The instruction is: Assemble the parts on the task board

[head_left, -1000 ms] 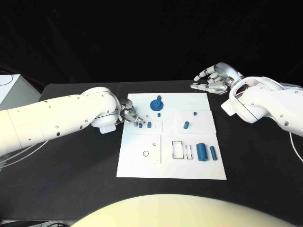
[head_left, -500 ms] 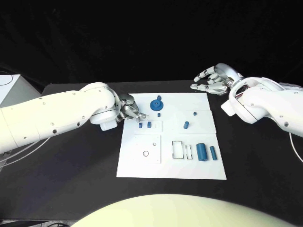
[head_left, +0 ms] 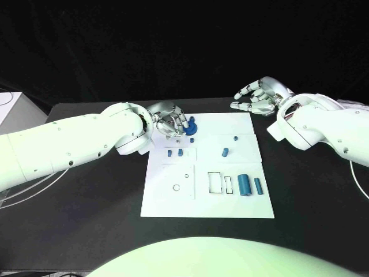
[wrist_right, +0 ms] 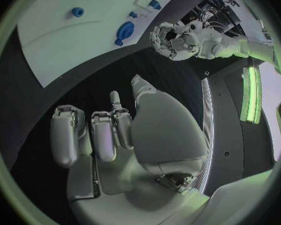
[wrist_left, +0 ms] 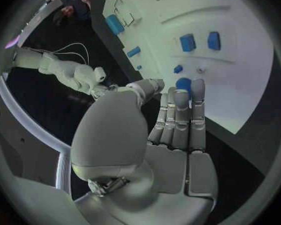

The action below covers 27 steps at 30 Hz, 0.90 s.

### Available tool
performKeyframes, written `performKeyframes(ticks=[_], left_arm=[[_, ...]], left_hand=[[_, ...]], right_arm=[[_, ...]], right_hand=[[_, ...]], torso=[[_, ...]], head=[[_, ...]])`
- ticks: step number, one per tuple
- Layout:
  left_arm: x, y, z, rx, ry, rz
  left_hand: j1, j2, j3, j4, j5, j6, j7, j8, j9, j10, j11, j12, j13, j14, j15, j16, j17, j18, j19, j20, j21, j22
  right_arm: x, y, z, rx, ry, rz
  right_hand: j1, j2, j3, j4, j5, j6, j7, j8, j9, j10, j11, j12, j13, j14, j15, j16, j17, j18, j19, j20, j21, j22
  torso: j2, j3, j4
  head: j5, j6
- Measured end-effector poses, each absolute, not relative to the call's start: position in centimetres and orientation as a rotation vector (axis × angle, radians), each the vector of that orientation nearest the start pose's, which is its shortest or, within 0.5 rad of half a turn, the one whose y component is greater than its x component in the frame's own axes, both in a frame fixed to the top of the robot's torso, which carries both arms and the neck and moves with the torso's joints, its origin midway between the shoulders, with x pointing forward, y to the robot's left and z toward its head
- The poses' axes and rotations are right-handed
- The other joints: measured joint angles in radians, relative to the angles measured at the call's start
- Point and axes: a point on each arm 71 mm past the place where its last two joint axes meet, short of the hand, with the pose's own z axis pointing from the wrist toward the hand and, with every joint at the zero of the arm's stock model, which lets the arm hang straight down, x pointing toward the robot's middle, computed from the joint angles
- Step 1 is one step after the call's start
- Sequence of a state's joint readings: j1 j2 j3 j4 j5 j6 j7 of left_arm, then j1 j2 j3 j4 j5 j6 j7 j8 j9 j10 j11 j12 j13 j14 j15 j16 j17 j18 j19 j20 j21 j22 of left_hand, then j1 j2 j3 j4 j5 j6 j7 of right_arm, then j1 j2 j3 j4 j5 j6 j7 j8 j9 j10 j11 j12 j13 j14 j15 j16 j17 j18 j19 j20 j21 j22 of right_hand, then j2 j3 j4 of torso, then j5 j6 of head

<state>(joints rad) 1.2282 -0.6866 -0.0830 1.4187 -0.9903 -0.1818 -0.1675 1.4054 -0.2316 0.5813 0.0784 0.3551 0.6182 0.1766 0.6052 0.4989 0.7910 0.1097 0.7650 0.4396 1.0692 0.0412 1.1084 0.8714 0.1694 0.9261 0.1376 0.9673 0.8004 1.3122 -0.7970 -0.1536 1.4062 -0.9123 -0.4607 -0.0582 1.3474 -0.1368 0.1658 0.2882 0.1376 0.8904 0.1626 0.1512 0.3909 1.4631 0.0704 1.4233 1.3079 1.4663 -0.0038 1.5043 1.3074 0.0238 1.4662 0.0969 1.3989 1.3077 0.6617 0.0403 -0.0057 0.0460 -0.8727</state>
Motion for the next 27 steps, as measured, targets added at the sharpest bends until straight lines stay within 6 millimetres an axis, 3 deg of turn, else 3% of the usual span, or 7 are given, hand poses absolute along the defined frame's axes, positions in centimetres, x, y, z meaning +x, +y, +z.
performKeyframes(ticks=[3, 6, 13, 16, 19, 21, 27], left_arm=[[49.8, 14.5, -21.2, -0.128, 1.891, -0.895], [49.7, 13.8, -21.6, -0.037, 1.832, -0.915], [49.9, 12.4, -23.0, 0.160, 1.764, -0.886], [50.1, 11.9, -23.5, 0.229, 1.749, -0.864], [50.3, 11.4, -23.8, 0.285, 1.738, -0.841], [50.4, 11.2, -24.0, 0.318, 1.734, -0.823], [50.8, 11.0, -24.4, 0.385, 1.744, -0.771]], left_hand=[[0.000, 0.000, 0.008, -0.021, 0.000, 0.011, 0.000, -0.010, -0.031, -0.005, 0.005, -0.024, -0.034, -0.024, 0.004, -0.009, -0.035, 0.000, -0.012, 0.002, 0.012, 0.015], [0.000, 0.000, 0.011, -0.034, -0.003, 0.029, 0.004, -0.025, -0.055, -0.005, 0.005, -0.032, -0.053, -0.024, 0.004, -0.002, -0.043, 0.000, -0.015, 0.005, 0.024, 0.026], [-0.014, -0.013, 0.008, -0.045, -0.008, 0.049, -0.005, -0.048, -0.096, -0.015, 0.008, -0.054, -0.087, -0.020, 0.007, 0.021, -0.049, 0.000, -0.022, 0.005, 0.031, 0.035], [-0.019, -0.019, 0.004, -0.049, -0.012, 0.067, -0.013, -0.063, -0.110, -0.023, 0.012, -0.063, -0.099, -0.020, 0.008, 0.032, -0.051, 0.000, -0.022, 0.005, 0.031, 0.036], [-0.021, -0.021, 0.003, -0.050, -0.018, 0.079, -0.020, -0.069, -0.122, -0.025, 0.010, -0.068, -0.109, -0.008, 0.009, 0.050, -0.044, 0.000, -0.022, 0.005, 0.031, 0.038], [-0.026, -0.025, 0.001, -0.052, -0.022, 0.089, -0.021, -0.075, -0.129, -0.032, 0.010, -0.068, -0.113, -0.001, 0.009, 0.059, -0.040, 0.000, -0.022, 0.005, 0.031, 0.039], [-0.038, -0.038, -0.006, -0.059, -0.029, 0.100, -0.025, -0.094, -0.146, -0.055, 0.016, -0.083, -0.128, -0.001, 0.010, 0.064, -0.055, 0.000, -0.026, 0.009, 0.031, 0.039]], right_arm=[[51.8, -22.6, -17.4, 0.371, 1.643, 0.771], [51.8, -22.5, -17.4, 0.373, 1.635, 0.778], [51.9, -22.4, -17.2, 0.379, 1.605, 0.797], [51.9, -22.4, -17.1, 0.382, 1.589, 0.806], [51.9, -22.4, -17.0, 0.385, 1.574, 0.815], [51.9, -22.4, -16.9, 0.387, 1.563, 0.822], [51.9, -22.4, -16.8, 0.393, 1.541, 0.835]], right_hand=[[0.000, 0.000, 0.012, 0.000, 0.000, -0.012, -0.002, 0.007, 0.000, -0.058, 0.005, -0.085, 0.000, 0.000, 0.000, -0.058, 0.000, 0.039, -0.024, 0.002, -0.125, 0.000], [0.000, 0.000, 0.018, -0.001, 0.006, -0.012, -0.002, 0.012, 0.000, -0.090, 0.003, -0.131, 0.000, 0.000, 0.000, -0.087, -0.009, 0.039, -0.040, 0.003, -0.185, 0.000], [0.007, -0.007, 0.053, 0.000, 0.045, -0.026, -0.006, 0.023, 0.001, -0.190, 0.000, -0.298, -0.087, -0.004, -0.004, -0.195, -0.129, 0.076, -0.090, -0.004, -0.375, -0.101], [0.012, -0.012, 0.070, -0.001, 0.051, -0.031, -0.005, 0.031, 0.004, -0.255, 0.002, -0.404, -0.179, -0.040, -0.004, -0.280, -0.216, 0.107, -0.140, -0.003, -0.521, -0.200], [0.018, -0.018, 0.096, -0.001, 0.056, -0.046, 0.000, 0.046, 0.009, -0.361, 0.014, -0.591, -0.344, -0.107, -0.002, -0.455, -0.381, 0.146, -0.223, 0.000, -0.801, -0.392], [0.010, -0.025, 0.114, -0.002, 0.060, -0.054, 0.004, 0.057, 0.012, -0.398, 0.019, -0.656, -0.416, -0.140, 0.000, -0.578, -0.477, 0.147, -0.237, 0.004, -0.916, -0.477], [0.007, -0.036, 0.130, -0.003, 0.060, -0.064, 0.004, 0.070, 0.015, -0.417, 0.013, -0.677, -0.465, -0.156, 0.006, -0.693, -0.546, 0.146, -0.234, 0.007, -0.983, -0.535]], torso=[[0.000, -0.0005, -0.0001], [0.000, -0.0004, -0.0002], [0.001, -0.0011, -0.0008], [0.001, -0.0011, -0.0008], [0.001, -0.0007, -0.0008], [0.001, -0.0004, -0.0008], [0.001, 0.0008, -0.0009]], head=[[-0.003, 0.000], [-0.005, 0.000], [-0.009, 0.000], [-0.010, 0.000], [-0.012, 0.001], [-0.012, 0.001], [-0.014, 0.000]])
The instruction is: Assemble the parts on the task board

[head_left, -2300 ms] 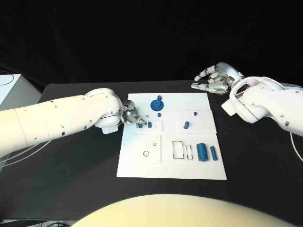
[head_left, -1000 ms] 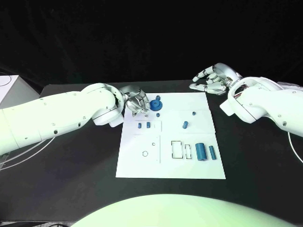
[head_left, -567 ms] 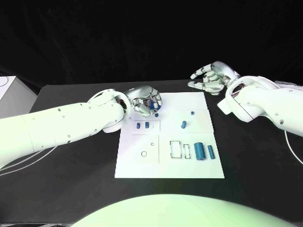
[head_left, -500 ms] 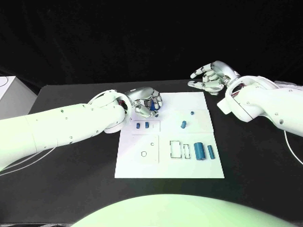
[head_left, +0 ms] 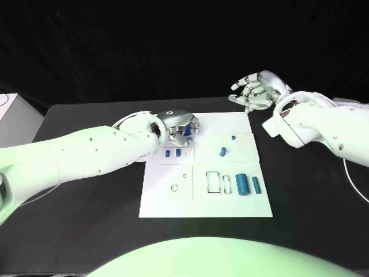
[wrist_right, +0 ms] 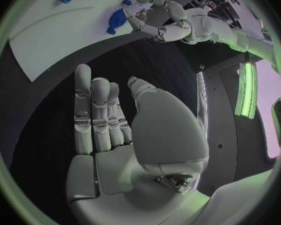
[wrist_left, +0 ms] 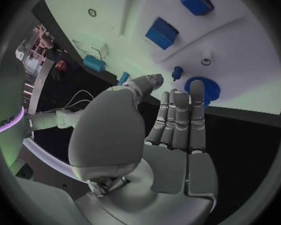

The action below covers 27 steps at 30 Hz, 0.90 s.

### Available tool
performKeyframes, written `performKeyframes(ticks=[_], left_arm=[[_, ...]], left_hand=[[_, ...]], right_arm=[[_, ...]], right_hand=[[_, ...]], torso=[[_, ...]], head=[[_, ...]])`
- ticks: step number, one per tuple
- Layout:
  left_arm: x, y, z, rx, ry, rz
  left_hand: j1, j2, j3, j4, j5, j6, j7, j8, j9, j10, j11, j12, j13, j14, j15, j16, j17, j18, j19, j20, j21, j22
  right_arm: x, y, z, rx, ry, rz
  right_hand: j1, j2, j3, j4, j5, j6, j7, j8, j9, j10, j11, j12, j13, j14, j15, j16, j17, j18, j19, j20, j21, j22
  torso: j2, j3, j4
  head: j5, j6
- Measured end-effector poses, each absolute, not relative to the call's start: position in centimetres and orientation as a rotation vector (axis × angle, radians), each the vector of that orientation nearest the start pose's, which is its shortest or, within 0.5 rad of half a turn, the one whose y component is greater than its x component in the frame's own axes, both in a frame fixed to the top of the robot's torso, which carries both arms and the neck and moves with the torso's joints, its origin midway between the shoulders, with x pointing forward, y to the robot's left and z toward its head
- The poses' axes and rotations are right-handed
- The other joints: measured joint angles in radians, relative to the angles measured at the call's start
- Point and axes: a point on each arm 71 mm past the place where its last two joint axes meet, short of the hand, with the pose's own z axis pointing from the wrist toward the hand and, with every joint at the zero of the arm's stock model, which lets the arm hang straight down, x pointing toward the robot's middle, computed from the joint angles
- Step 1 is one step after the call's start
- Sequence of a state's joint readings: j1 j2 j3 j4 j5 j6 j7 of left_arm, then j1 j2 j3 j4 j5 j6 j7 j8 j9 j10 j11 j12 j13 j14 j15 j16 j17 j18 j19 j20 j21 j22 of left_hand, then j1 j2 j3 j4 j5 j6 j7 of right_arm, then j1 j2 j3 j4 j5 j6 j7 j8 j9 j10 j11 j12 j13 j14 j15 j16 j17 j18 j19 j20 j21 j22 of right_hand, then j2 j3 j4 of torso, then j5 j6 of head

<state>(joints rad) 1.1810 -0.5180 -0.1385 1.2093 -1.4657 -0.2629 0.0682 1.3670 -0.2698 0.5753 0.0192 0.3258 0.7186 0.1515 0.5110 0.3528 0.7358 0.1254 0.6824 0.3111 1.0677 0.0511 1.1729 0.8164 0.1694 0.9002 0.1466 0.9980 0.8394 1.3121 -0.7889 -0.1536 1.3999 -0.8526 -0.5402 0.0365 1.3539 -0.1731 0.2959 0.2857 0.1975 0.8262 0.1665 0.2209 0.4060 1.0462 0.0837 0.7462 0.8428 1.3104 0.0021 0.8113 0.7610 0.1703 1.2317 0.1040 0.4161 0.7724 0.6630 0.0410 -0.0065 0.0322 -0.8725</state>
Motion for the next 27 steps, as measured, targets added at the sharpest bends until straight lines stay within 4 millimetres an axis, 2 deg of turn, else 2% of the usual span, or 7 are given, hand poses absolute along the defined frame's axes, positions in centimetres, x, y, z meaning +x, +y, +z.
performKeyframes(ticks=[8, 12, 16, 21, 24, 27], left_arm=[[50.94, 10.78, -24.84, 0.437, 1.781, -0.714], [51.00, 10.84, -25.03, 0.452, 1.800, -0.690], [51.06, 10.94, -25.17, 0.460, 1.814, -0.672], [51.18, 11.09, -25.29, 0.464, 1.827, -0.650], [51.22, 11.06, -25.27, 0.466, 1.827, -0.645], [51.23, 11.04, -25.25, 0.468, 1.827, -0.643]], left_hand=[[0.000, 0.000, -0.007, 0.002, -0.004, 0.004, -0.004, -0.012, -0.012, -0.016, 0.001, -0.004, -0.009, -0.015, 0.004, 0.000, -0.026, 0.000, 0.000, 0.000, 0.000, -0.002], [-0.006, 0.005, -0.007, 0.002, -0.004, 0.026, -0.004, -0.017, -0.018, -0.016, 0.001, -0.004, -0.014, -0.015, 0.004, 0.013, -0.025, 0.000, 0.000, 0.000, 0.000, -0.002], [-0.003, 0.008, -0.007, 0.002, -0.004, 0.052, -0.005, -0.030, -0.028, 0.003, -0.006, 0.002, -0.021, 0.006, 0.001, 0.045, -0.003, 0.000, 0.015, 0.005, 0.012, 0.014], [0.006, 0.016, 0.002, -0.007, -0.008, 0.059, -0.005, -0.041, -0.037, 0.023, -0.007, 0.009, -0.025, 0.026, -0.001, 0.069, 0.013, 0.000, 0.038, 0.002, 0.035, 0.039], [0.010, 0.022, 0.006, -0.011, -0.008, 0.065, -0.001, -0.046, -0.039, 0.026, -0.011, 0.009, -0.031, 0.027, -0.002, 0.076, 0.017, 0.000, 0.042, -0.001, 0.043, 0.048], [0.013, 0.032, 0.011, -0.017, -0.010, 0.082, -0.002, -0.050, -0.042, 0.045, -0.014, 0.009, -0.037, 0.044, -0.004, 0.092, 0.027, 0.000, 0.060, -0.001, 0.060, 0.065]], right_arm=[[51.94, -22.33, -16.67, 0.397, 1.524, 0.846], [51.95, -22.35, -16.65, 0.400, 1.520, 0.849], [51.95, -22.35, -16.64, 0.401, 1.518, 0.851], [51.96, -22.31, -16.62, 0.400, 1.515, 0.854], [51.97, -22.31, -16.61, 0.400, 1.514, 0.855], [51.98, -22.29, -16.61, 0.399, 1.513, 0.857]], right_hand=[[-0.006, -0.006, 0.032, 0.000, 0.004, -0.018, 0.008, 0.021, 0.003, -0.033, 0.006, -0.043, -0.084, -0.023, 0.009, -0.127, -0.023, 0.000, 0.008, 0.002, -0.093, -0.086], [-0.006, -0.014, 0.043, -0.002, 0.004, -0.024, 0.010, 0.027, 0.004, -0.048, 0.009, -0.061, -0.127, -0.027, 0.013, -0.188, -0.029, 0.000, 0.012, 0.006, -0.136, -0.130], [-0.011, -0.020, 0.059, -0.001, 0.004, -0.028, 0.013, 0.034, 0.005, -0.057, 0.011, -0.110, -0.192, -0.032, 0.017, -0.248, -0.034, 0.000, 0.013, 0.011, -0.176, -0.172], [-0.011, -0.027, 0.082, -0.003, 0.004, -0.032, 0.017, 0.047, 0.004, -0.063, 0.019, -0.200, -0.307, -0.055, 0.034, -0.346, -0.047, 0.000, -0.003, 0.027, -0.237, -0.239], [-0.016, -0.033, 0.087, -0.004, 0.004, -0.029, 0.019, 0.050, 0.002, -0.052, 0.030, -0.242, -0.371, -0.057, 0.035, -0.392, -0.057, 0.000, 0.000, 0.034, -0.264, -0.274], [-0.016, -0.033, 0.088, -0.003, 0.004, -0.027, 0.021, 0.050, 0.002, -0.049, 0.028, -0.251, -0.392, -0.057, 0.035, -0.405, -0.059, 0.000, 0.000, 0.034, -0.268, -0.287]], torso=[[-0.001, 0.0004, 0.0003], [-0.001, 0.0001, 0.0005], [-0.002, -0.0006, 0.0010], [-0.002, -0.0012, 0.0014], [-0.002, -0.0016, 0.0013], [-0.002, -0.0017, 0.0013]], head=[[-0.002, 0.000], [-0.002, 0.000], [-0.003, 0.000], [-0.003, 0.000], [-0.003, 0.000], [-0.002, 0.000]])
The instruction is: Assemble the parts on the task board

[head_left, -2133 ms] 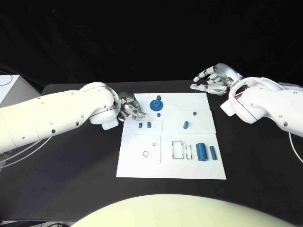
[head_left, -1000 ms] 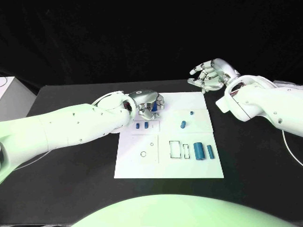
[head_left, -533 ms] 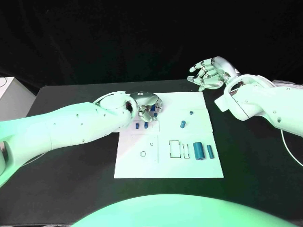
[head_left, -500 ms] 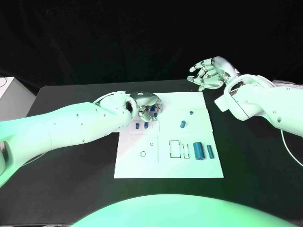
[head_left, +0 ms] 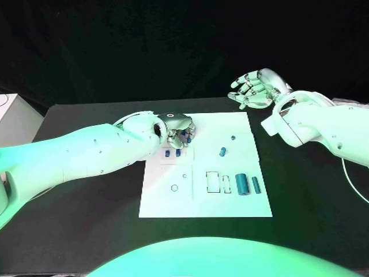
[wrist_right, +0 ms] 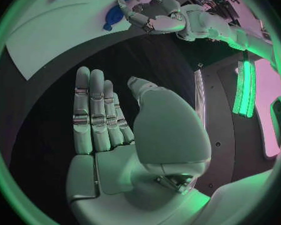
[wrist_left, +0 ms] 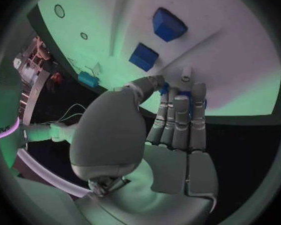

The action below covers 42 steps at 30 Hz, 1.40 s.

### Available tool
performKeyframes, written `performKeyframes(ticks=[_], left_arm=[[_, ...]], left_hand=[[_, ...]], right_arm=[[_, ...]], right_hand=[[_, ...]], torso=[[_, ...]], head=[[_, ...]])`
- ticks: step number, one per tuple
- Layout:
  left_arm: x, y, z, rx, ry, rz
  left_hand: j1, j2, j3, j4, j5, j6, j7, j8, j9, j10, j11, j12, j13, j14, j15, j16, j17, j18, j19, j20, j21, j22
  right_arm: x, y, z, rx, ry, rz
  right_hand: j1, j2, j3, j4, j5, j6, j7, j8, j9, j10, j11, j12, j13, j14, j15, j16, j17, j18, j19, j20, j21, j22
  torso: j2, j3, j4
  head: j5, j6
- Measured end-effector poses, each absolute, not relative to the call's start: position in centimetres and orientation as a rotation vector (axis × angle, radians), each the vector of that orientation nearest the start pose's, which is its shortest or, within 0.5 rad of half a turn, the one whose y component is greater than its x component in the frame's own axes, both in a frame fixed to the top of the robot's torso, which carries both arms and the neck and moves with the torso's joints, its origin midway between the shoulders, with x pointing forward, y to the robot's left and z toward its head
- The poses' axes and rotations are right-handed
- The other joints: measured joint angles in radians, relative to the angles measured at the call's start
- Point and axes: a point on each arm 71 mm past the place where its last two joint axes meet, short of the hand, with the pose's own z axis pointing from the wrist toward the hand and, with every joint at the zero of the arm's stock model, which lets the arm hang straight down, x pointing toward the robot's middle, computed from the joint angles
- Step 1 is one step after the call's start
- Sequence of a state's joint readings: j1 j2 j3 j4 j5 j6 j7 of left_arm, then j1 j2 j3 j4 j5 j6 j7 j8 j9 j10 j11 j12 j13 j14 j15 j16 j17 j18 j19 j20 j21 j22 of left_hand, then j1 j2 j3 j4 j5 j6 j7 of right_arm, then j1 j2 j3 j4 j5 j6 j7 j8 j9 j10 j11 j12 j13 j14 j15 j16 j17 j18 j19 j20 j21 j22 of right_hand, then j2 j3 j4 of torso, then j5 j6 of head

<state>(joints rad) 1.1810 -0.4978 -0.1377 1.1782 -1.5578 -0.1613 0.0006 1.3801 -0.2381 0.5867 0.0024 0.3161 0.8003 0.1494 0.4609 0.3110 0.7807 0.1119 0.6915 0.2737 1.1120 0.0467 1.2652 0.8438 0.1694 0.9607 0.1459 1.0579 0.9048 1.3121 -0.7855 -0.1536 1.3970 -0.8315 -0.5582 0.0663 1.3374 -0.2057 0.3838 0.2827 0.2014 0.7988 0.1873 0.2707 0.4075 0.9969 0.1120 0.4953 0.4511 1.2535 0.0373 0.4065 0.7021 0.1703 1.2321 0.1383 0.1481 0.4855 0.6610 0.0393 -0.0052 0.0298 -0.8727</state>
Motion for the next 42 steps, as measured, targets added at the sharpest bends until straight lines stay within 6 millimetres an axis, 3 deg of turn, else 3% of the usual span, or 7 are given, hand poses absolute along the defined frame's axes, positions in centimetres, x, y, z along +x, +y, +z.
performKeyframes(ticks=[5, 10, 16, 28, 30, 42], left_arm=[[51.24, 11.06, -25.24, 0.469, 1.827, -0.642], [51.26, 11.06, -25.16, 0.469, 1.825, -0.644], [51.20, 11.04, -25.15, 0.469, 1.824, -0.650], [51.11, 11.11, -25.21, 0.457, 1.817, -0.670], [51.12, 11.17, -25.18, 0.453, 1.812, -0.673], [50.97, 11.76, -24.41, 0.405, 1.749, -0.718]], left_hand=[[-0.003, 0.014, 0.015, -0.006, -0.002, 0.042, -0.005, -0.008, -0.003, 0.044, -0.010, -0.014, -0.021, 0.028, -0.011, 0.032, 0.021, 0.000, 0.018, -0.008, 0.029, 0.030], [-0.010, 0.021, 0.024, -0.009, -0.008, 0.076, -0.013, -0.041, -0.001, 0.111, -0.023, -0.084, -0.072, 0.035, -0.018, 0.043, 0.005, 0.000, 0.024, -0.015, 0.044, 0.049], [-0.017, 0.028, 0.023, -0.009, -0.008, 0.109, -0.015, -0.052, 0.007, 0.166, -0.031, -0.120, -0.093, 0.059, -0.030, 0.062, 0.017, 0.000, 0.044, -0.024, 0.060, 0.071], [-0.017, 0.038, 0.015, -0.018, -0.011, 0.157, -0.017, -0.062, 0.021, 0.237, -0.042, -0.155, -0.107, 0.113, -0.038, 0.098, 0.070, 0.000, 0.093, -0.030, 0.092, 0.113], [-0.013, 0.043, 0.015, -0.018, -0.012, 0.167, -0.017, -0.066, 0.026, 0.250, -0.044, -0.161, -0.109, 0.124, -0.041, 0.105, 0.084, -0.016, 0.107, -0.032, 0.102, 0.124], [-0.004, 0.051, 0.023, -0.034, -0.014, 0.194, -0.020, -0.075, 0.026, 0.285, -0.047, -0.184, -0.111, 0.160, -0.047, 0.121, 0.127, -0.016, 0.145, -0.040, 0.134, 0.162]], right_arm=[[51.98, -22.27, -16.60, 0.398, 1.513, 0.859], [51.99, -22.23, -16.60, 0.398, 1.512, 0.860], [52.02, -22.22, -16.60, 0.398, 1.512, 0.860], [52.07, -22.21, -16.64, 0.398, 1.514, 0.859], [52.07, -22.21, -16.65, 0.399, 1.514, 0.859], [52.06, -22.24, -16.75, 0.400, 1.519, 0.856]], right_hand=[[0.000, 0.000, 0.003, -0.003, 0.000, 0.000, 0.000, 0.004, -0.001, 0.005, 0.002, -0.006, -0.012, 0.000, 0.000, -0.009, -0.001, 0.000, 0.004, 0.004, -0.004, -0.008], [0.000, 0.000, 0.003, -0.003, 0.000, 0.000, 0.000, 0.004, -0.001, 0.005, 0.002, -0.006, -0.020, 0.000, 0.000, -0.015, -0.001, 0.000, 0.004, 0.003, -0.008, -0.013], [0.000, 0.000, 0.003, -0.003, 0.000, 0.000, 0.000, 0.004, -0.002, 0.005, 0.002, -0.011, -0.026, 0.000, 0.000, -0.018, -0.003, 0.000, 0.004, 0.003, -0.008, -0.017], [0.000, 0.000, 0.006, -0.006, 0.000, 0.000, 0.000, 0.004, -0.002, 0.009, -0.002, -0.015, -0.033, 0.000, 0.000, -0.021, -0.004, 0.000, 0.004, 0.003, -0.012, -0.022], [0.000, 0.000, 0.006, -0.006, 0.000, 0.000, 0.000, 0.004, -0.002, 0.009, -0.002, -0.014, -0.037, 0.000, 0.000, -0.028, -0.004, 0.000, 0.004, 0.003, -0.012, -0.024], [0.000, 0.000, 0.006, -0.006, 0.000, 0.000, 0.000, 0.008, -0.002, 0.009, -0.002, -0.014, -0.039, 0.000, 0.000, -0.029, -0.004, 0.000, 0.004, 0.003, -0.012, -0.026]], torso=[[0.000, 0.0001, 0.0001], [0.000, 0.0006, 0.0002], [0.000, 0.0012, 0.0000], [0.000, 0.0017, 0.0000], [0.000, 0.0017, 0.0000], [0.000, 0.0005, -0.0009]], head=[[0.001, 0.000], [0.002, 0.000], [0.002, 0.000], [0.002, 0.000], [0.002, 0.000], [0.001, 0.000]])
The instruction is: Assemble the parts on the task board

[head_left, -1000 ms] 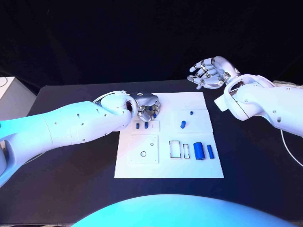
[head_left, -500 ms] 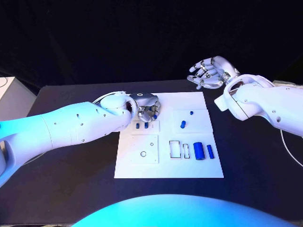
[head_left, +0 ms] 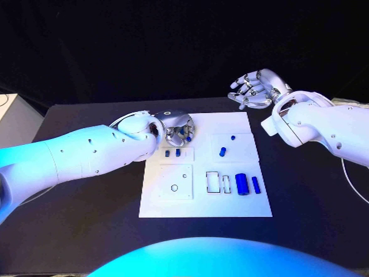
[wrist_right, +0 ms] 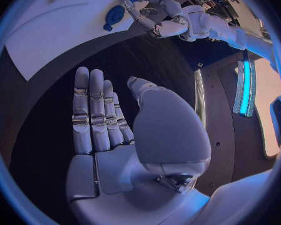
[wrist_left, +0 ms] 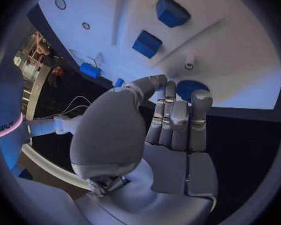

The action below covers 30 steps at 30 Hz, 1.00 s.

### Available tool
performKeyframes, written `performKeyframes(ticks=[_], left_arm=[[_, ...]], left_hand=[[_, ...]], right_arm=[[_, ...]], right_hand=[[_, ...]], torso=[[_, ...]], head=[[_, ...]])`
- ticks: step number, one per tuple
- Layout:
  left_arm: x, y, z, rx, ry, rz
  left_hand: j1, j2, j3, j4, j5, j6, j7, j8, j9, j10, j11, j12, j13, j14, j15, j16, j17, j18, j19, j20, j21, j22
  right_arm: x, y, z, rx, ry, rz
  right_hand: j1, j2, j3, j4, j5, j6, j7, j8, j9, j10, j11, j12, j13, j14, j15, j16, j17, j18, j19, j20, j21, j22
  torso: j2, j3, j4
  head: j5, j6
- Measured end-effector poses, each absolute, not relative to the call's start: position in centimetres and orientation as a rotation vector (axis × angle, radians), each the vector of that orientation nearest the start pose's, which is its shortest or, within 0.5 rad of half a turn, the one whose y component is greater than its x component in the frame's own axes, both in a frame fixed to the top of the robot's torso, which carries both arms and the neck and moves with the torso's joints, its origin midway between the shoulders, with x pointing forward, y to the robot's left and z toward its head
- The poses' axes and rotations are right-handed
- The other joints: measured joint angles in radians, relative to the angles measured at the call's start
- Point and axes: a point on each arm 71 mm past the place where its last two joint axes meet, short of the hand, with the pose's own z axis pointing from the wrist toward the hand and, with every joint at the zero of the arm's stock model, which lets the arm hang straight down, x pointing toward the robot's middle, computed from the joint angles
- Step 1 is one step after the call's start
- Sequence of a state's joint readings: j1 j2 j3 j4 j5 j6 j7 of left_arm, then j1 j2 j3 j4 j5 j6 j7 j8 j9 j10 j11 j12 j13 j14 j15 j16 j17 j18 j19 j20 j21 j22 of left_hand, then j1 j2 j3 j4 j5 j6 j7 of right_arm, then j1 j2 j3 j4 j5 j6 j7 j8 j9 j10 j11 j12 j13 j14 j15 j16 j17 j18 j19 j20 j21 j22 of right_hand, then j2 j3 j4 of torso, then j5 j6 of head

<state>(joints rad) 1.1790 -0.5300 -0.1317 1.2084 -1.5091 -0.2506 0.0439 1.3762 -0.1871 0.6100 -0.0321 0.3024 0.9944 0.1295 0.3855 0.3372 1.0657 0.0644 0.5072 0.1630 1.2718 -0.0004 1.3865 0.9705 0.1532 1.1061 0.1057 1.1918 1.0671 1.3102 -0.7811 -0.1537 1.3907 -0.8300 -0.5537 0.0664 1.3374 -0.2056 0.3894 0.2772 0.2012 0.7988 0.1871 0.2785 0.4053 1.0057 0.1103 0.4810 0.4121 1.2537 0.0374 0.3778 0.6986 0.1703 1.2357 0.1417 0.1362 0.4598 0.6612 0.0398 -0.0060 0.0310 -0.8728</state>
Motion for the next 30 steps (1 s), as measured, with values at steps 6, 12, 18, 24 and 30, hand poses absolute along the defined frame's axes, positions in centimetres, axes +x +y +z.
performKeyframes(ticks=[6, 12, 18, 24, 30], left_arm=[[50.8, 12.1, -23.4, 0.371, 1.718, -0.754], [50.8, 13.2, -22.4, 0.335, 1.708, -0.765], [51.0, 15.0, -22.2, 0.307, 1.735, -0.738], [51.1, 16.6, -22.4, 0.284, 1.773, -0.703], [51.2, 17.3, -22.6, 0.273, 1.804, -0.680]], left_hand=[[0.000, 0.000, 0.000, 0.000, 0.000, 0.005, -0.001, -0.003, 0.000, 0.007, 0.000, -0.009, 0.000, 0.002, 0.002, 0.004, 0.004, 0.000, 0.000, 0.000, 0.000, 0.002], [0.000, 0.000, -0.003, -0.003, 0.000, 0.007, 0.001, -0.006, 0.000, 0.007, 0.000, -0.009, -0.001, 0.006, -0.001, 0.004, 0.004, 0.000, 0.000, 0.000, 0.000, 0.002], [-0.005, -0.005, -0.003, -0.003, 0.000, 0.015, -0.001, -0.009, 0.000, 0.018, -0.004, -0.023, -0.001, 0.006, -0.001, 0.004, 0.004, 0.000, 0.000, 0.000, 0.000, 0.001], [-0.016, -0.002, -0.008, 0.002, 0.000, 0.019, -0.005, -0.012, 0.000, 0.021, 0.000, -0.031, -0.002, 0.008, 0.001, 0.004, 0.003, 0.000, 0.000, 0.000, 0.000, 0.001], [-0.027, -0.002, -0.012, 0.006, -0.001, 0.020, -0.004, -0.014, 0.000, 0.025, -0.004, -0.036, -0.002, 0.009, 0.002, 0.004, 0.003, 0.000, 0.000, 0.000, 0.000, 0.001]], right_arm=[[52.1, -22.3, -16.8, 0.401, 1.522, 0.855], [52.0, -22.3, -16.9, 0.402, 1.525, 0.853], [52.0, -22.4, -17.0, 0.405, 1.527, 0.850], [52.0, -22.5, -17.1, 0.407, 1.530, 0.847], [52.0, -22.6, -17.2, 0.409, 1.531, 0.845]], right_hand=[[0.004, -0.004, 0.000, 0.000, 0.000, 0.000, 0.000, 0.000, 0.000, 0.003, 0.003, -0.003, -0.002, 0.000, 0.000, 0.000, 0.000, 0.000, 0.000, 0.000, -0.005, -0.002], [0.004, -0.004, 0.000, 0.000, 0.000, 0.000, 0.000, 0.000, 0.000, 0.003, 0.003, -0.003, -0.004, 0.000, 0.000, -0.004, -0.001, 0.000, 0.000, 0.000, -0.005, -0.003], [0.004, -0.004, 0.000, 0.000, 0.000, 0.000, 0.000, 0.000, 0.000, 0.003, 0.003, -0.003, -0.004, 0.000, 0.000, -0.004, -0.001, 0.000, 0.000, 0.000, -0.005, -0.003], [0.004, -0.004, 0.000, 0.000, 0.000, 0.000, 0.000, 0.000, -0.001, 0.003, 0.003, -0.003, -0.007, 0.000, 0.000, -0.004, -0.001, 0.000, 0.000, 0.000, -0.005, -0.005], [0.004, -0.004, 0.003, -0.003, 0.000, 0.000, 0.000, 0.000, -0.001, 0.003, 0.003, -0.003, -0.009, 0.000, 0.000, -0.008, -0.001, 0.000, 0.000, 0.000, -0.005, -0.006]], torso=[[-0.001, 0.0000, 0.0010], [-0.002, 0.0007, 0.0018], [-0.002, 0.0012, 0.0021], [-0.001, 0.0000, 0.0020], [-0.001, -0.0012, 0.0016]], head=[[-0.001, 0.000], [0.002, 0.000], [0.004, 0.000], [0.005, 0.000], [0.007, 0.000]])
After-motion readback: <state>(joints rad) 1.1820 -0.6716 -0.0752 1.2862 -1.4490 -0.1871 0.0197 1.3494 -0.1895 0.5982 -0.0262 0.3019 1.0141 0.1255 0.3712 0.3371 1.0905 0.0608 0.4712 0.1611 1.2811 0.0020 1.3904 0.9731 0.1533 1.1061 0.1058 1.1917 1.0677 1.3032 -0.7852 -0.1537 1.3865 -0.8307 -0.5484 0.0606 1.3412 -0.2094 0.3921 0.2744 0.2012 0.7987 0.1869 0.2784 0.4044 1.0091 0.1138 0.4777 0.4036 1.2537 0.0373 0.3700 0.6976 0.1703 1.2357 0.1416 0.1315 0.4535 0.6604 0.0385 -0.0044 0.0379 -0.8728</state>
